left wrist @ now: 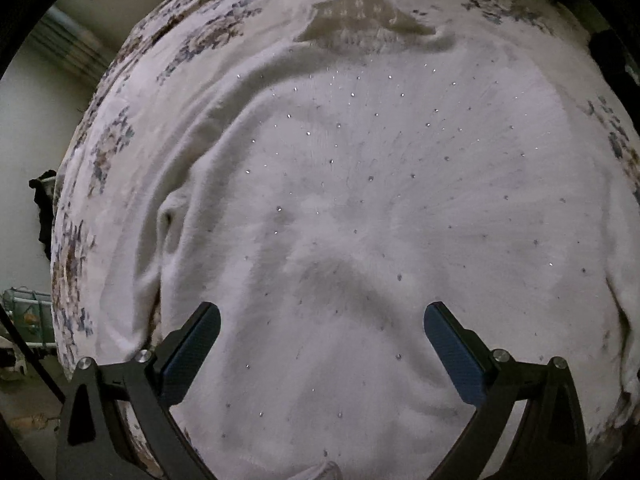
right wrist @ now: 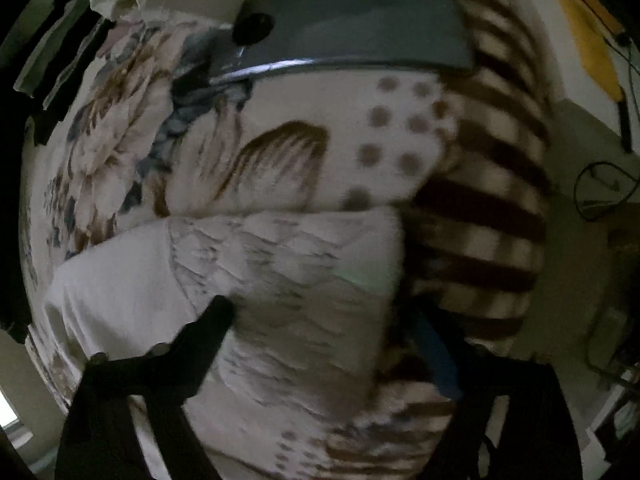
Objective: Fold small clothes
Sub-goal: 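Grasp the sweater's sleeve cuff with the right gripper and lift it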
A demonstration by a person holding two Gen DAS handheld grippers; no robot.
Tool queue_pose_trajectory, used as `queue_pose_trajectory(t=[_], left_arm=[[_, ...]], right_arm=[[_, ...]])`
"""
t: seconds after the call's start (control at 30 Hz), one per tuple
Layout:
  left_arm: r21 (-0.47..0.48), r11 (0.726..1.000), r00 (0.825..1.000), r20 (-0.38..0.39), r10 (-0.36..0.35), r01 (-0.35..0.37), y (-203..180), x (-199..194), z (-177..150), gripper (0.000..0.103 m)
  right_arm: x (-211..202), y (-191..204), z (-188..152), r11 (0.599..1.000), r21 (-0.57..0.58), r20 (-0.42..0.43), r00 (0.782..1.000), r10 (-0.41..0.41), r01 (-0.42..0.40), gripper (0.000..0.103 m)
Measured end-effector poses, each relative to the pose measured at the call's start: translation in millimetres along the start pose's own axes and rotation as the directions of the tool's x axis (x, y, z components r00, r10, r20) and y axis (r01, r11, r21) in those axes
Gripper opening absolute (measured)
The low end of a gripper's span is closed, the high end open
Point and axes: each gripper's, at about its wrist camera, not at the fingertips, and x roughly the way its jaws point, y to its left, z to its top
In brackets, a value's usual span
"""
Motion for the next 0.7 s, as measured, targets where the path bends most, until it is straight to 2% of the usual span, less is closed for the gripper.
queue_pose_trajectory(t=[0.03, 0.07, 0.1, 0.17, 0.33, 0.43, 0.5, 0.63, 0.7], left_arm=[[0.0, 1.0, 1.0, 0.004, -0.003, 0.003, 1.1, 1.4, 2.2, 0.103], [0.001, 1.0, 1.0, 0.007, -0.004, 0.004, 1.3, 1.9, 4.3, 0.103], [0.002, 1.0, 1.0, 0.011, -0.006, 0.006, 2.7, 2.2, 6.9, 0.103], [-0.001, 1.0, 1.0, 0.02, -0.009, 0.009, 7.7, 1.6, 11.4, 0.103], [-0.016, 1.0, 0.999, 0.043, 0.003, -0.002, 22.4, -2.9, 20.1, 0.103], [-0.038, 0.999, 0.999, 0.047, 0.004, -0.003, 31.3, -5.2, 23.1, 0.103], [-0.049, 0.999, 0.999, 0.05, 0.002, 0.0, 36.0, -6.1, 23.4, 0.103], [-0.055, 0.998, 0.999, 0.049, 0.014, -0.012, 37.8, -3.7, 23.4, 0.103], [-0.067, 0.998, 0.999, 0.043, 0.016, -0.013, 39.9, -1.3, 24.4, 0.103]], right_arm=[[1.6, 3.3, -0.3, 1.0, -0.01, 0.016, 1.0, 0.004, -0.004, 0.068], [1.3, 7.7, -2.1, 1.0, -0.029, 0.04, 0.999, 0.014, -0.013, 0.056], [0.4, 10.6, -3.9, 0.999, -0.042, 0.055, 0.998, 0.023, -0.021, 0.037], [-2.3, 16.7, -9.4, 0.996, -0.079, 0.072, 0.996, 0.05, -0.044, 0.017], [-30.5, 37.9, -20.3, 0.985, -0.163, 0.132, 0.989, 0.071, -0.049, 0.015], [-64.3, 52.3, -9.6, 0.982, -0.183, 0.198, 0.977, 0.078, -0.041, 0.015], [-86.7, 59.6, 4.9, 0.981, -0.189, 0.253, 0.964, 0.082, -0.033, 0.015], [-139.5, 81.6, 47.8, 0.977, -0.213, 0.374, 0.923, 0.09, -0.009, 0.015], [-168.6, 99.8, 68.9, 0.967, -0.254, 0.415, 0.901, 0.127, -0.02, 0.015]])
